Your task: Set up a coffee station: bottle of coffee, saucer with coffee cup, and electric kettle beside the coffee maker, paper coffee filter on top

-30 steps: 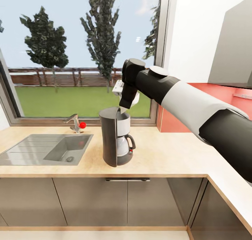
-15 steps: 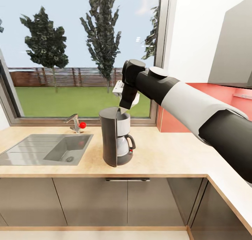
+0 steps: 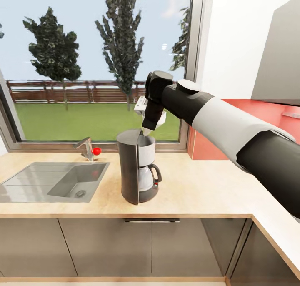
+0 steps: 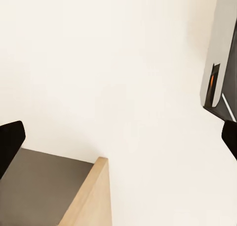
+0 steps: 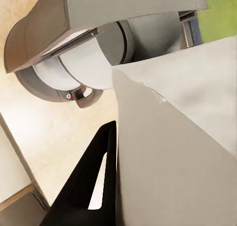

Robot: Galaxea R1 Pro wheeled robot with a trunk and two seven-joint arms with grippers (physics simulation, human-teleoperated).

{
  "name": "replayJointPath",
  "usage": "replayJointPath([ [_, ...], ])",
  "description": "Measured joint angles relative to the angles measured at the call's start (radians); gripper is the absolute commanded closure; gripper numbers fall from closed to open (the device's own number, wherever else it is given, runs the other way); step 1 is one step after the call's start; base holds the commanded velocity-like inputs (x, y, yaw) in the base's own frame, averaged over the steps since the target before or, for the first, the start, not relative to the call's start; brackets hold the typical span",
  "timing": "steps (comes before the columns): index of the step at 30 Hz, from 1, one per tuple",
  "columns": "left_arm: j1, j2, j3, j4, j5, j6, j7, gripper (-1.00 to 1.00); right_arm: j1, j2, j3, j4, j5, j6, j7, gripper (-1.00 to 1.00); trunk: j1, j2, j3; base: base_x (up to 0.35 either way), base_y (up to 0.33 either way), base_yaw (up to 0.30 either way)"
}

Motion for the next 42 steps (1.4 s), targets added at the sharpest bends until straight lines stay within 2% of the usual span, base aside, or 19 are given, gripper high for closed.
replayJointPath([
  [42, 0.000, 0.001, 0.001, 0.000, 0.001, 0.002, 0.000, -1.00, 0.056, 0.000, 0.001, 0.001, 0.002, 0.001, -0.002, 1.00, 0.001, 0.000, 0.000, 0.061, 0.000, 0.000],
])
